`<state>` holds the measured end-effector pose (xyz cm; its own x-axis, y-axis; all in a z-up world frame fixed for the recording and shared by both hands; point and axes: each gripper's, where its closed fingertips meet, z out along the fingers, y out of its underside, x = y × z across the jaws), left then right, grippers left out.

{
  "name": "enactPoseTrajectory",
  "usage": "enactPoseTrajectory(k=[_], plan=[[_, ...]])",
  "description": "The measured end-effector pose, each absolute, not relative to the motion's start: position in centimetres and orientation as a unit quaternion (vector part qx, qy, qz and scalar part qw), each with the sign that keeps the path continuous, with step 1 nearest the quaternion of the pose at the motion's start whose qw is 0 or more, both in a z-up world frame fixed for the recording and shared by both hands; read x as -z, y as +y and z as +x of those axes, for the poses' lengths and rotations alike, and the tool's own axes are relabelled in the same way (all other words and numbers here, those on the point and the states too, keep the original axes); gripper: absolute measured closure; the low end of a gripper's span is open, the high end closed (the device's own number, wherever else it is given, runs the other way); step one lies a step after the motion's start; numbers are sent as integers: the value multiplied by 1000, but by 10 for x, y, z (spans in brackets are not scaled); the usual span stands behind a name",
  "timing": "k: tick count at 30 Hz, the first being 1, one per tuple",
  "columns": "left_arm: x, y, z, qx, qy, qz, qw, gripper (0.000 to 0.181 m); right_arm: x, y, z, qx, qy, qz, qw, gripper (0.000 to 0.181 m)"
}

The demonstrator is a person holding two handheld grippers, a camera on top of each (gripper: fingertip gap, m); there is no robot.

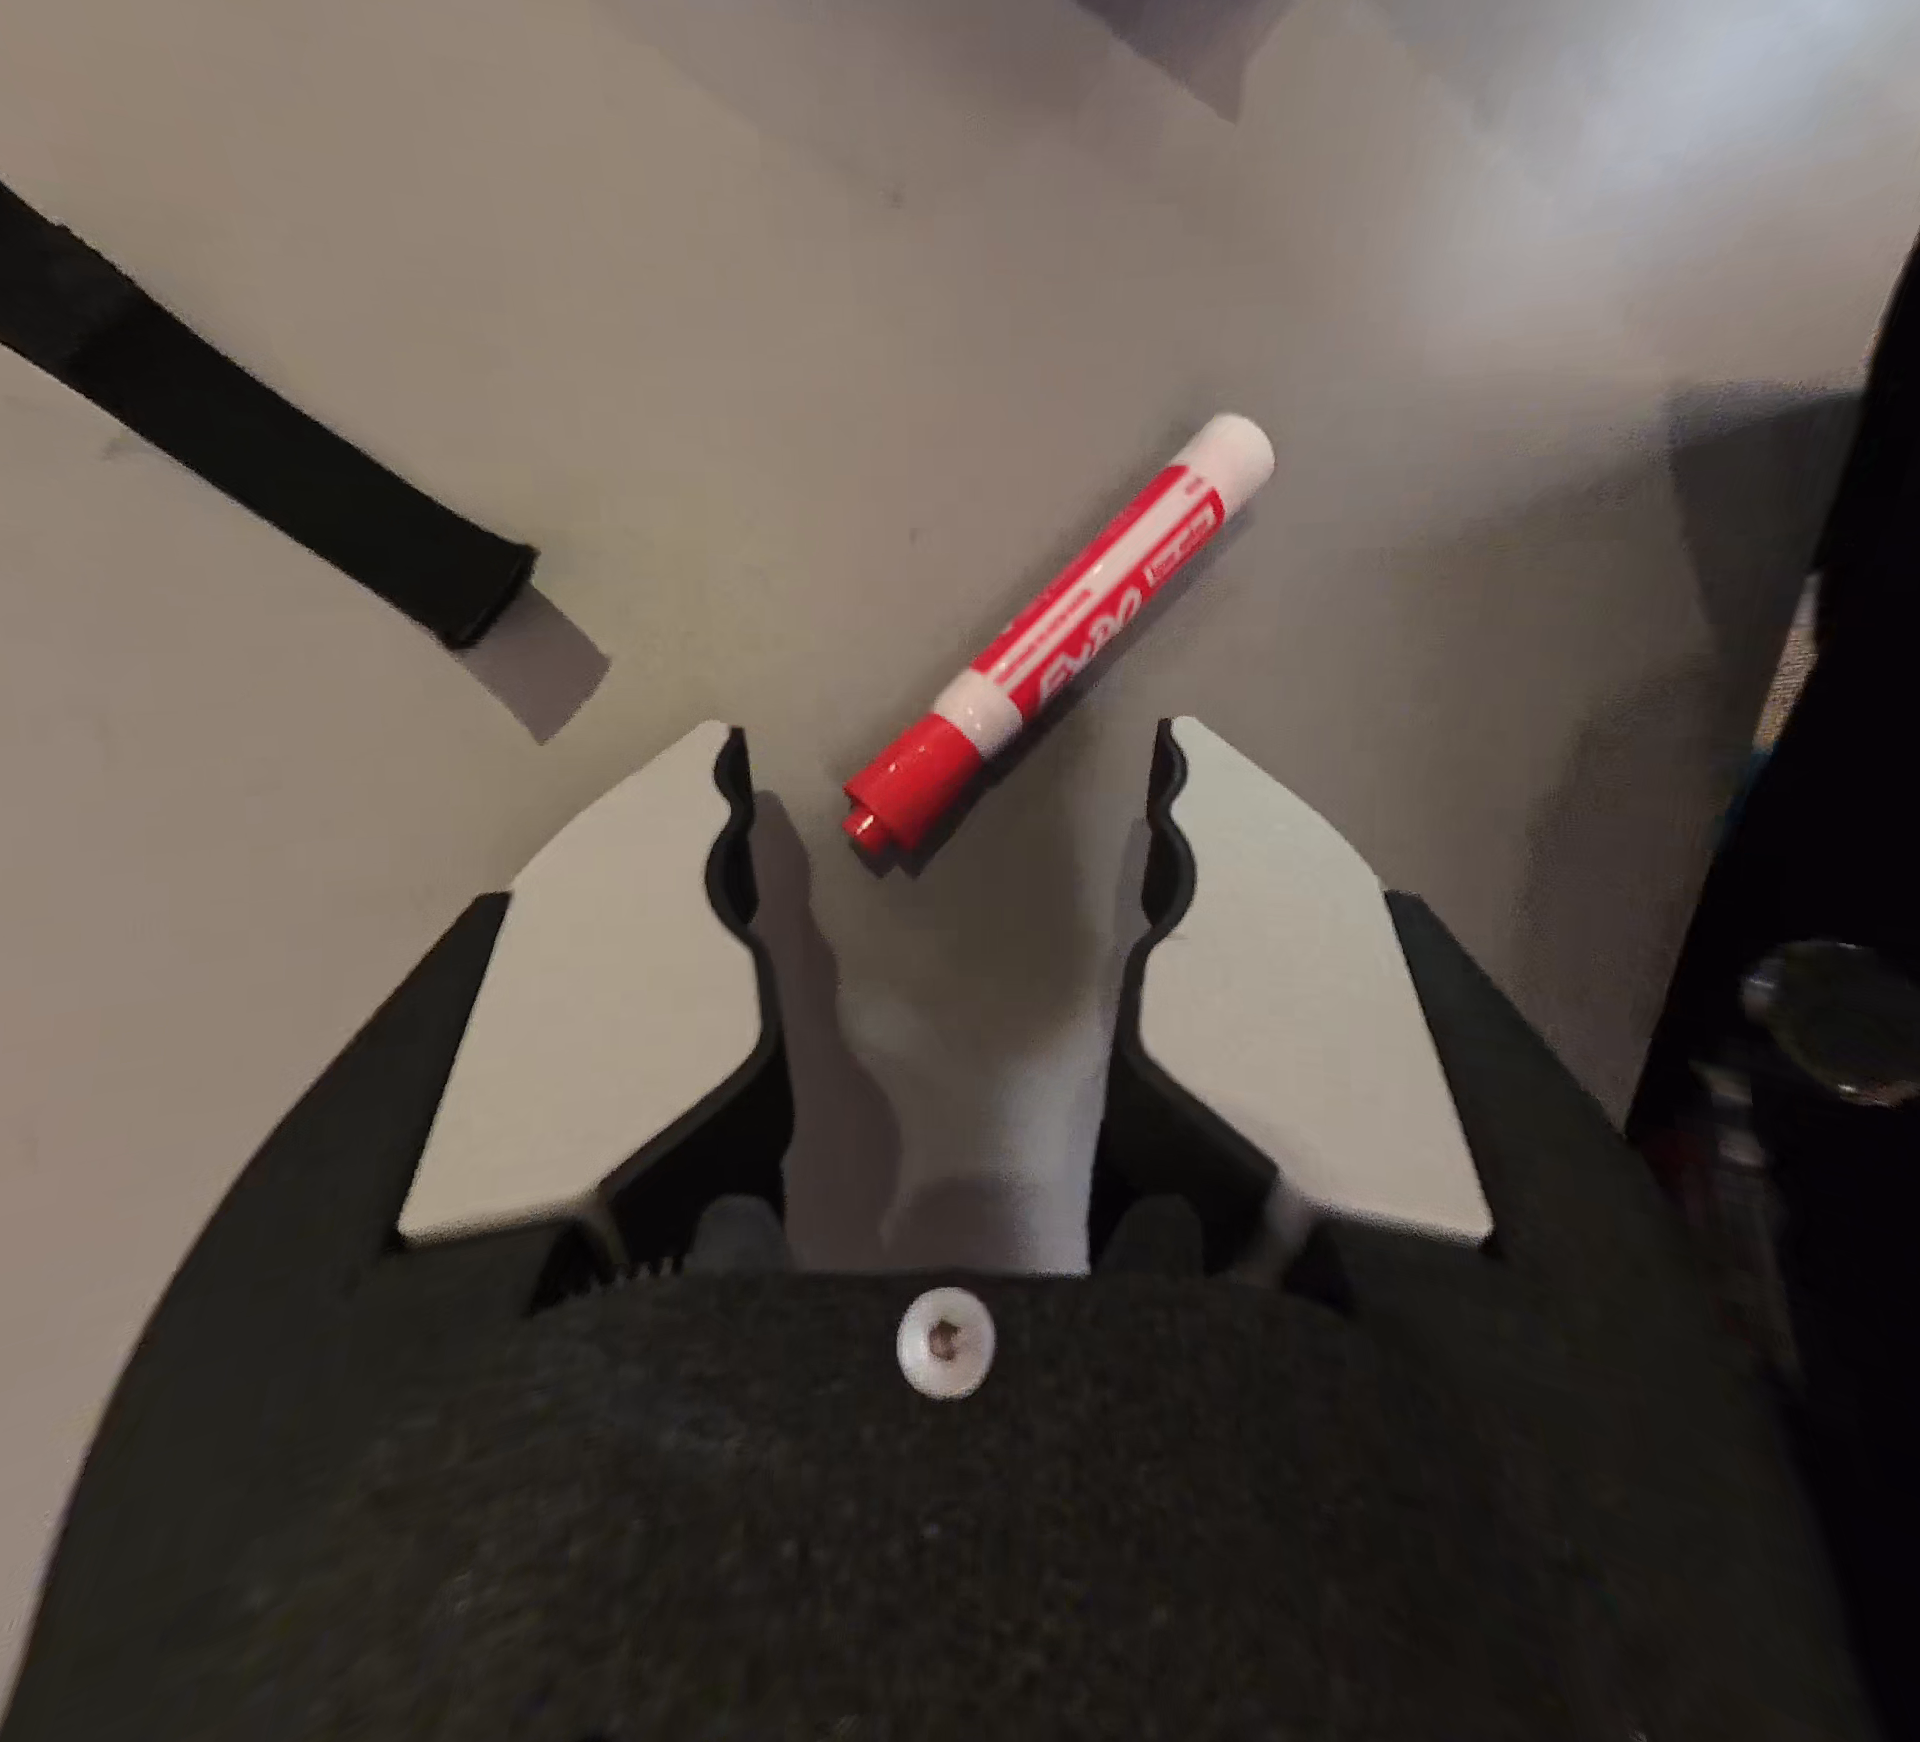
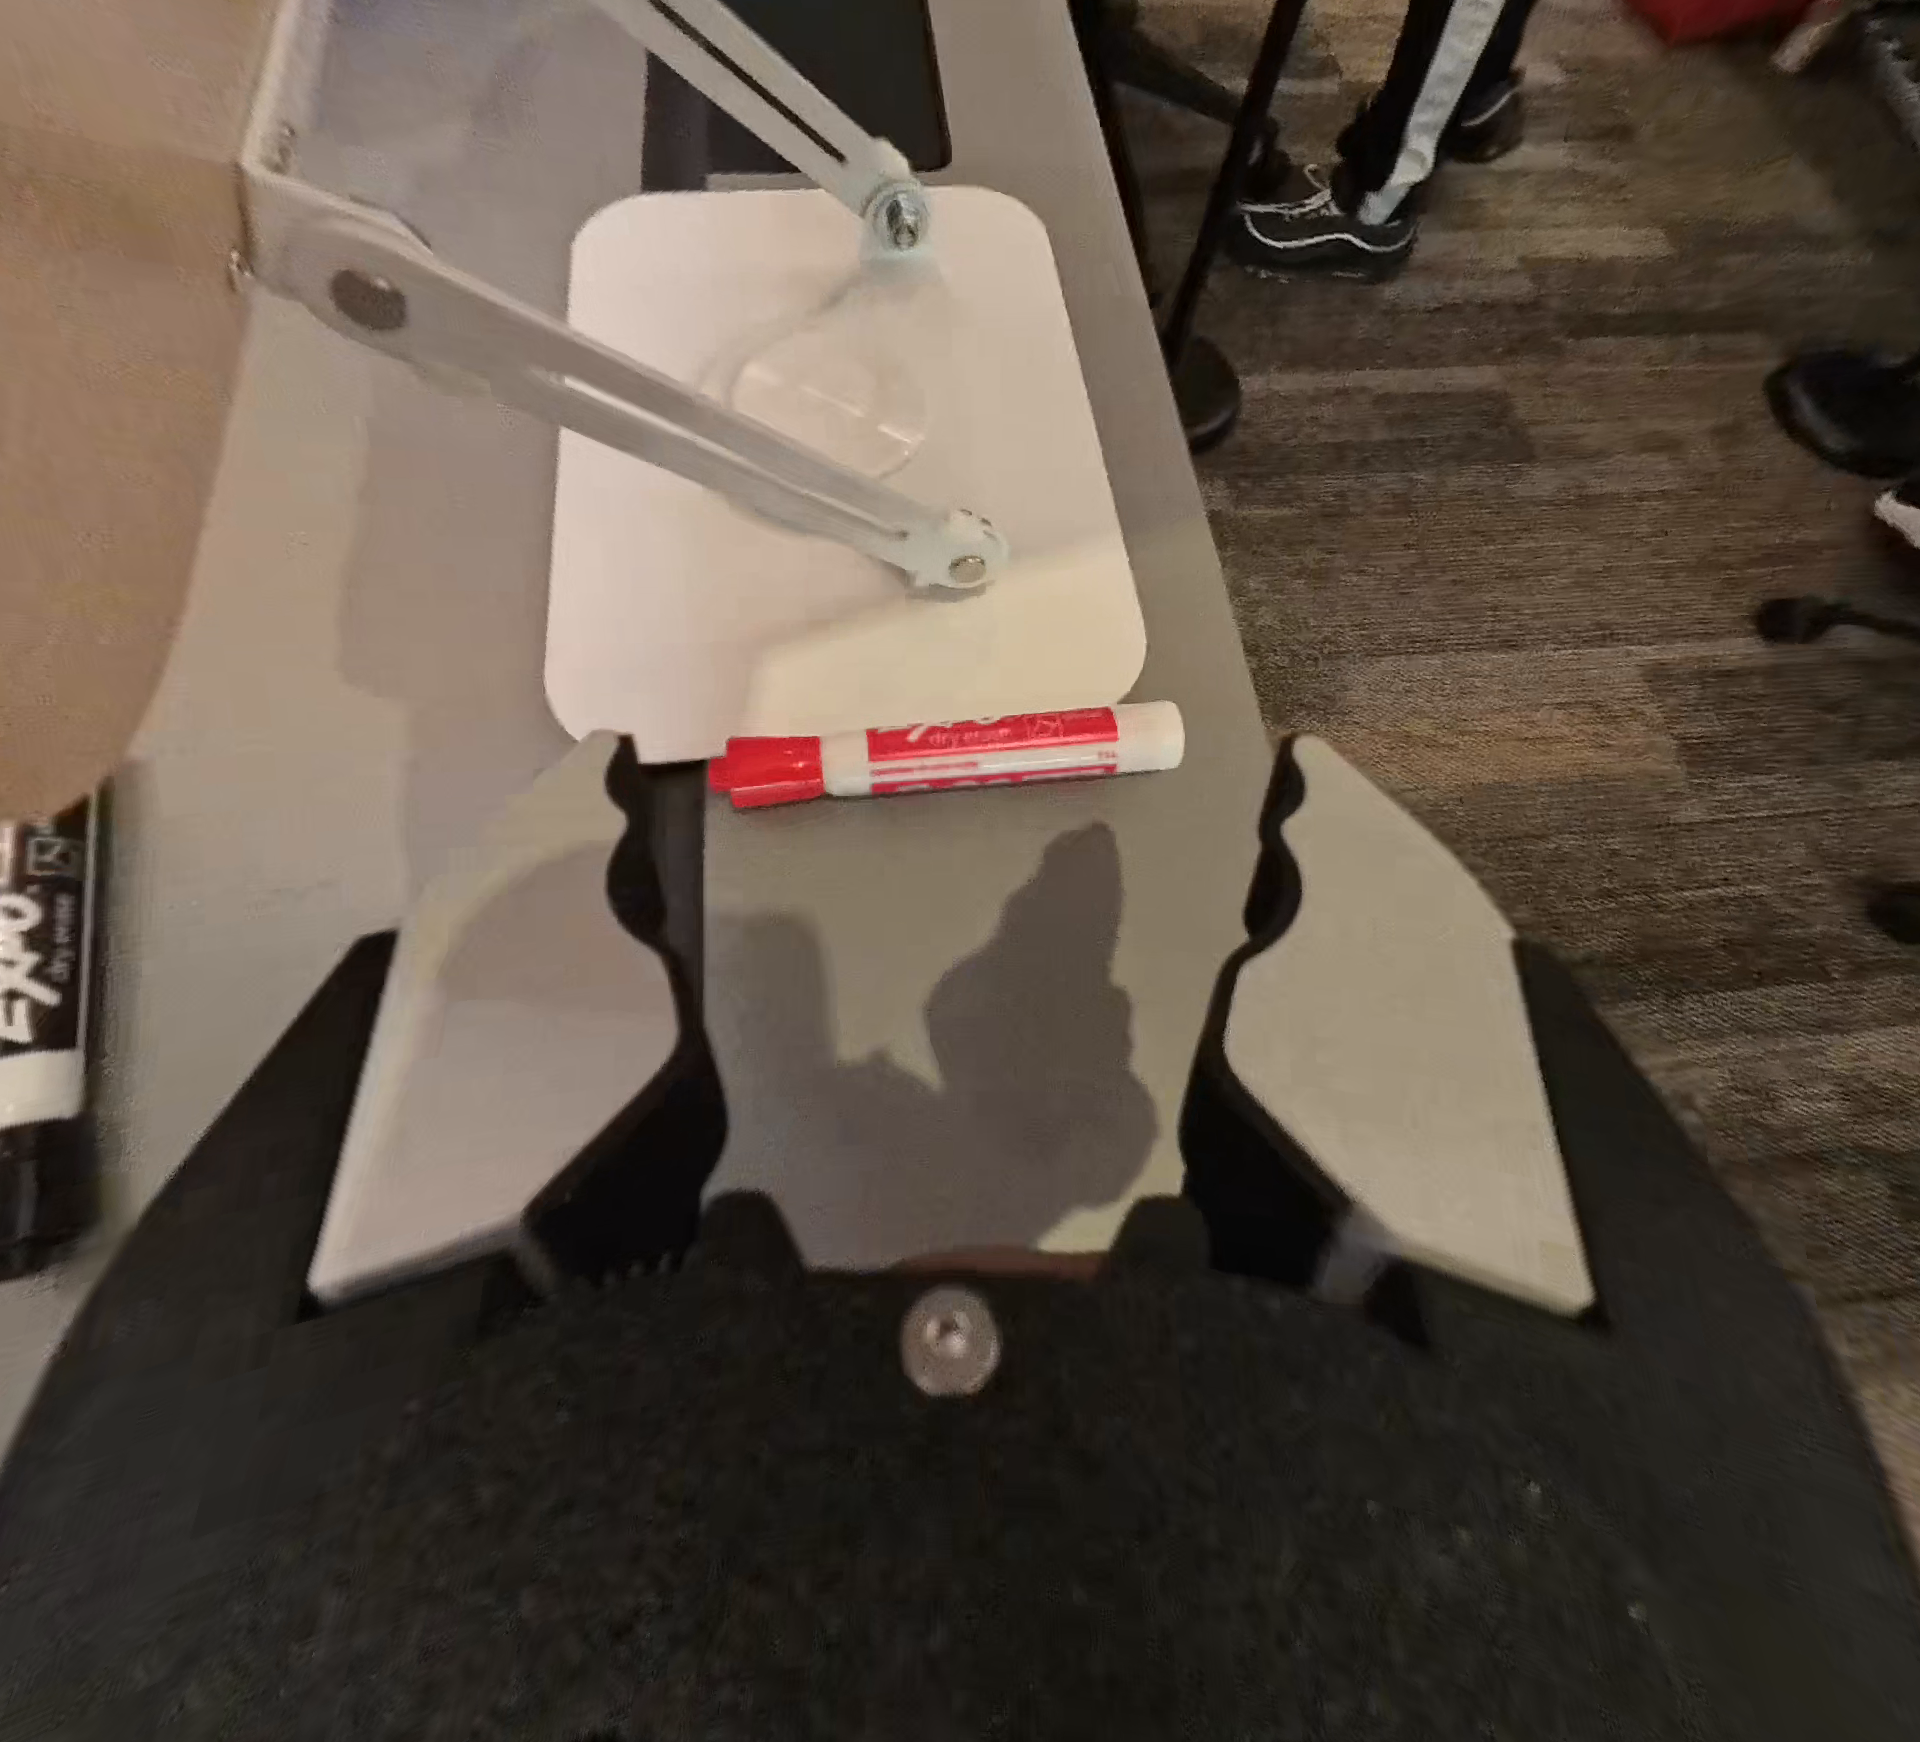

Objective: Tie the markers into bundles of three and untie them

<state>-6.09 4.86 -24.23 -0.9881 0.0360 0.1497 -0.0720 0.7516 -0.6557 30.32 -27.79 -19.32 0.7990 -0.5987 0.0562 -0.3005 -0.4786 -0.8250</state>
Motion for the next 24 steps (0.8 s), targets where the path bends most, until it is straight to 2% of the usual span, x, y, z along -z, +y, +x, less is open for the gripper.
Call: enactPoseTrajectory(k=[5,11,16,24], plan=[[242,39,-59,-349,-932,18,98,107,225,-293,295,153,253,-866,403,51],[240,30,-58,-342,-931,9,125,104,247,-274,313,106,260,-890,360,39],[248,29,-60,-332,-934,5,132,101,275,-258,330,103,238,-914,311,36],[249,36,-64,-331,-933,4,144,101,281,-253,331,81,234,-925,287,39]])
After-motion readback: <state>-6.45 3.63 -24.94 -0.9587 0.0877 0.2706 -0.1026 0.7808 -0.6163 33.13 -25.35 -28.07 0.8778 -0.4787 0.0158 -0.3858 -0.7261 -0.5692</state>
